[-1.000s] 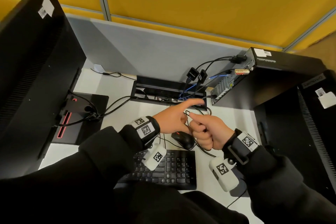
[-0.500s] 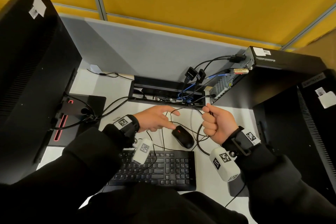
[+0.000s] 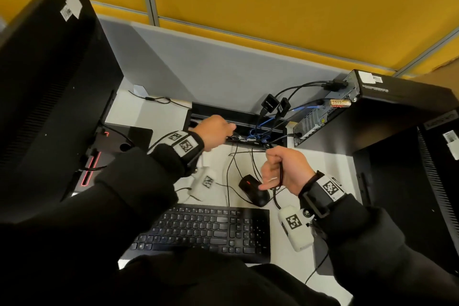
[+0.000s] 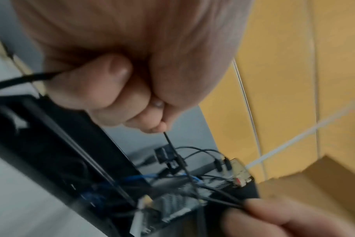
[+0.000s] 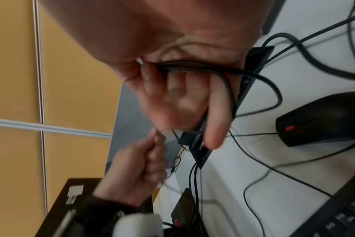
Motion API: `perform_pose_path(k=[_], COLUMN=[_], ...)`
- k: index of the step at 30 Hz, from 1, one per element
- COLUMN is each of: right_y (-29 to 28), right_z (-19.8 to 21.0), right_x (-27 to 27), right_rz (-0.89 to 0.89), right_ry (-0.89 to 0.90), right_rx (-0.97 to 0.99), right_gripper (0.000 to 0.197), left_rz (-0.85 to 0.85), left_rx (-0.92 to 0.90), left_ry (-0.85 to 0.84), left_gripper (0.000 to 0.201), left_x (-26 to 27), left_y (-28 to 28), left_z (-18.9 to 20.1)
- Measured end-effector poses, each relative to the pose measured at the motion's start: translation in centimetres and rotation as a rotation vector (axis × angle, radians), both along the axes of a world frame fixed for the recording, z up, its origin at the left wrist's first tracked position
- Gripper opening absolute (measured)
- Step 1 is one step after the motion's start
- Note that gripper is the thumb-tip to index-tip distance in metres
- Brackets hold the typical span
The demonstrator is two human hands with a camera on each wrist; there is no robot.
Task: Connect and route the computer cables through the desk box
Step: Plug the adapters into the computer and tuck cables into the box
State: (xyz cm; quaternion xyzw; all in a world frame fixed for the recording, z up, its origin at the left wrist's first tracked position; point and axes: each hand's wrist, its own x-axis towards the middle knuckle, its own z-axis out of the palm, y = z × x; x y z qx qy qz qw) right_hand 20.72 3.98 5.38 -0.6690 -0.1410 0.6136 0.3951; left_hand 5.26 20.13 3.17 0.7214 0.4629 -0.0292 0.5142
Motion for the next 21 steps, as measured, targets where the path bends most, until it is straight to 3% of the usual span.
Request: perform_pose_path(k=[3, 5, 8, 11, 15, 18, 19, 21], right_y=[0.5, 0.5, 0.4, 0.1, 0.2, 0.5, 0.7, 0.9], right_z=[-0.5, -1.1, -1.3, -1.5, -1.8, -2.0, -2.2, -2.5], right_x=[-1.0, -1.2, -1.5, -1.6, -0.8, -1.1, -1.2, -1.2], right_rz=[0.025, 0.001, -0.054, -0.047, 0.015, -0.040, -0.080, -0.165], right_ry=[0.016, 0.077, 0.212, 0.367, 0.389, 0.325, 0.307, 0.282], right_rx=[-0.004, 0.005, 0.001, -0.035, -0.079, -0.090, -0.085, -0.058], right_gripper=[0.035, 0.029, 0.036, 0.041, 0.041, 0.026, 0.031, 0.041], left_rz=[0.128, 0.072, -0.026, -0.058, -0.252, -0.398, -0.368, -0.190], left_rx=[-0.411, -0.366, -0.190, -0.196, -0.198, -0.400, -0.418, -0.257], left_ry=[-0.262, -0.326, -0.339, -0.405, -0.404, -0.429, -0.454, -0.533], left_gripper=[0.023, 0.019, 0.013, 0.005, 0.021, 0.040, 0.044, 0.039], left_x=[2.0, 2.8, 3.0, 1.9, -0.7, -2.6, -3.0, -3.5], left_y=[-2.3, -4.2, -6.8, -7.8, -7.6, -6.5, -5.8, -4.0], left_z=[0.9, 1.0, 0.2, -0.8, -1.4, -1.0, -0.9, -0.8])
